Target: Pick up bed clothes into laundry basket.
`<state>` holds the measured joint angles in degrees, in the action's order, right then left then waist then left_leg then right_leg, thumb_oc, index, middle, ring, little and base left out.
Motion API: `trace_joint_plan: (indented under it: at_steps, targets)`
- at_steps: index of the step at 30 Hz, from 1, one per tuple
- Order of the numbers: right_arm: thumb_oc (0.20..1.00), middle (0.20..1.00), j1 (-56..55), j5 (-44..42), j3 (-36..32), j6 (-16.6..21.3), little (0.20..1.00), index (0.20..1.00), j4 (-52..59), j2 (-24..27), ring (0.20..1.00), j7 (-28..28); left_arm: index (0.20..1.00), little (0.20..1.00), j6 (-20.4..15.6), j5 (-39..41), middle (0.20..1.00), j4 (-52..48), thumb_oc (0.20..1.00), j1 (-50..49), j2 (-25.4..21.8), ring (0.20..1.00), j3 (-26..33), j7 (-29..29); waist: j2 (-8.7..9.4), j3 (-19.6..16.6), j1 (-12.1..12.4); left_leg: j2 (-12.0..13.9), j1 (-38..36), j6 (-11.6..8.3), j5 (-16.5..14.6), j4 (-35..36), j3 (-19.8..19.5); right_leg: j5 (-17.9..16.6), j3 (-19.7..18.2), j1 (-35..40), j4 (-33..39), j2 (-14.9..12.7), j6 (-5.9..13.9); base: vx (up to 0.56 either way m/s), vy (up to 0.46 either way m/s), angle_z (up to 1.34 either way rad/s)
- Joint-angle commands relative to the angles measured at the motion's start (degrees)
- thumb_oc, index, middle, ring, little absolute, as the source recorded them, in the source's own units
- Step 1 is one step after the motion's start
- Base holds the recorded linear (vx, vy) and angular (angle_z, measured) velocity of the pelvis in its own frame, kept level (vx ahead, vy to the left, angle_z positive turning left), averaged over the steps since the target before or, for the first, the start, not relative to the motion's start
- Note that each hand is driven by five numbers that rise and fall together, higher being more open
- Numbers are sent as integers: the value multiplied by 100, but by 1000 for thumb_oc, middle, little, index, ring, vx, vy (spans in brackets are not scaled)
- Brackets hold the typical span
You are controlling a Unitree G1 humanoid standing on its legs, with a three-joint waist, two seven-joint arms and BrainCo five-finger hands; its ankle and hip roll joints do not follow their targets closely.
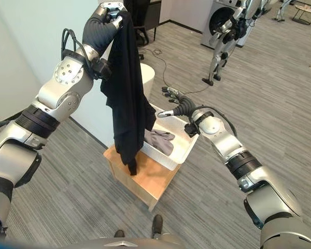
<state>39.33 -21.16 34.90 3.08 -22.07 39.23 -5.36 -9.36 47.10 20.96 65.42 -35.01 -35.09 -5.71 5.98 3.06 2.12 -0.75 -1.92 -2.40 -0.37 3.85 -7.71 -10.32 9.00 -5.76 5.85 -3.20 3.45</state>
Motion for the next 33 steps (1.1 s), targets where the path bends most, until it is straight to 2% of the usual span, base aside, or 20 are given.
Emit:
trace_joint_plan:
  at_steps: [1,18,29,31,32,33]
  targets:
    - [1000,1000,559,296,70,93,1000,1000,-261,30,1000,53,200,200,-424,359,200,228,200,1021,-57,200,59,68,-193,79,290,-1,318,-14,131,115,153,749,344,567,-85,-191,513,0,-1,8]
    - [1000,1000,1430,167,957,42,1000,1000,-455,-608,1000,-164,200,200,-539,467,200,-272,200,1122,-28,200,-156,172,-120,152,666,-19,424,0,176,115,50,722,426,490,-85,-171,514,-1,0,1]
    - [1000,1000,1789,391,1124,-37,1000,1000,-1046,-921,1000,94,200,200,-601,473,200,-629,200,1227,33,200,-275,141,-36,172,814,-24,480,4,197,115,-46,734,470,478,-85,-145,488,1,0,2]
    - [385,385,1797,513,1105,-62,385,385,-1165,-947,385,169,200,200,-623,447,200,-647,200,1320,59,200,-286,108,-26,177,814,-31,490,8,203,115,-80,742,478,481,-85,-142,483,-3,-1,11]
    - [200,200,1791,553,1104,-79,200,200,-1173,-948,200,173,200,200,-630,442,200,-669,200,1356,63,200,-285,107,-24,176,814,-33,496,8,206,115,-95,745,484,482,-85,-143,480,0,4,10]
    - [200,200,1772,568,1089,-88,200,200,-1165,-950,200,175,200,200,-649,435,200,-714,200,1388,70,200,-280,91,-26,173,815,-36,504,10,212,115,-120,748,492,482,-85,-146,478,1,7,11]
